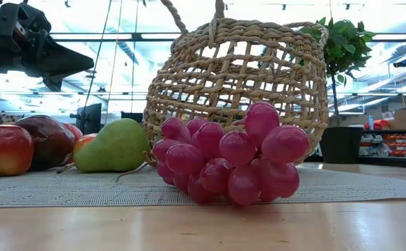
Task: Build produce basket
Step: Put the red apple into the brown basket
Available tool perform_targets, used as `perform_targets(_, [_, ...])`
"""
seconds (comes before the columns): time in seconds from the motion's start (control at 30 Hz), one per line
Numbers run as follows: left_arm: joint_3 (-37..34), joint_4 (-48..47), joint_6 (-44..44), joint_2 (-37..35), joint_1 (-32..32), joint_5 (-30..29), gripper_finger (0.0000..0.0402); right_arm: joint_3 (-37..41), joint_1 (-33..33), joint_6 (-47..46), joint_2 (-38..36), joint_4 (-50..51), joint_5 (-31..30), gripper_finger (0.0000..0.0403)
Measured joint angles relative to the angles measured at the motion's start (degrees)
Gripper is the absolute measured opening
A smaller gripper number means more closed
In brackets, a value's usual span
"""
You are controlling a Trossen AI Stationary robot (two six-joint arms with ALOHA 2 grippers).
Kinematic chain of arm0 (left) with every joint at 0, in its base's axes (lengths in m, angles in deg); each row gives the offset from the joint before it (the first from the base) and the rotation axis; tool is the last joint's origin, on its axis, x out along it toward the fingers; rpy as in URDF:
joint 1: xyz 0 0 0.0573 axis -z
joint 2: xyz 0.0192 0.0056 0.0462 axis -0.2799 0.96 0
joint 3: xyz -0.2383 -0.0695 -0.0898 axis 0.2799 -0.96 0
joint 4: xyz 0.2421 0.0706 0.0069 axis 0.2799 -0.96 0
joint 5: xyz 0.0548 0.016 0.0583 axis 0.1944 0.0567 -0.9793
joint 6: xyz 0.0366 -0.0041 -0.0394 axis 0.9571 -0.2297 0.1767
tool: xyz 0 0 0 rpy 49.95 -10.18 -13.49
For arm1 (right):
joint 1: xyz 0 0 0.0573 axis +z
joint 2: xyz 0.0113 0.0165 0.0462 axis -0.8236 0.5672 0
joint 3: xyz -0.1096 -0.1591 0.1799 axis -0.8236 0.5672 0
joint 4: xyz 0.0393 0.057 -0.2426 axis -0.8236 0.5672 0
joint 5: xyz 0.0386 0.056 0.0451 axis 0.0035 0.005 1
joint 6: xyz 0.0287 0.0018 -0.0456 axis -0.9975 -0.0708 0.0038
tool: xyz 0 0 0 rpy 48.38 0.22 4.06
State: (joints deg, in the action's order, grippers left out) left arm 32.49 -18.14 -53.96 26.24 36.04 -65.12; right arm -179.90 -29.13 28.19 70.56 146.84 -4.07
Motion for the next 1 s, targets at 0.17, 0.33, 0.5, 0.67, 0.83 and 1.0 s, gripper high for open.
perform_targets(0.17, [0.0,0.0,0.0,0.0,0.0,0.0,0.0048,0.0,-6.1,-7.7,-1.5,11.8,4.5,0.0319])
perform_targets(0.33, [0.0,0.0,0.0,0.0,0.0,0.0,0.0048,0.0,-9.4,7.0,0.0,20.0,11.1,0.0319])
perform_targets(0.5, [0.0,0.0,0.0,0.0,0.0,0.0,0.0048,0.0,-11.4,26.2,2.4,26.9,11.8,0.0319])
perform_targets(0.67, [0.0,0.1,0.0,0.0,0.0,0.0,0.0048,0.0,-12.9,39.7,4.9,29.1,11.8,0.0319])
perform_targets(0.83, [0.0,0.0,0.0,0.0,0.0,0.0,0.0048,0.1,-13.0,48.4,7.0,29.7,11.1,0.0319])
perform_targets(1.0, [0.0,0.0,0.0,0.0,0.0,0.0,0.0048,0.1,-12.7,49.8,8.2,29.5,4.5,0.0319])
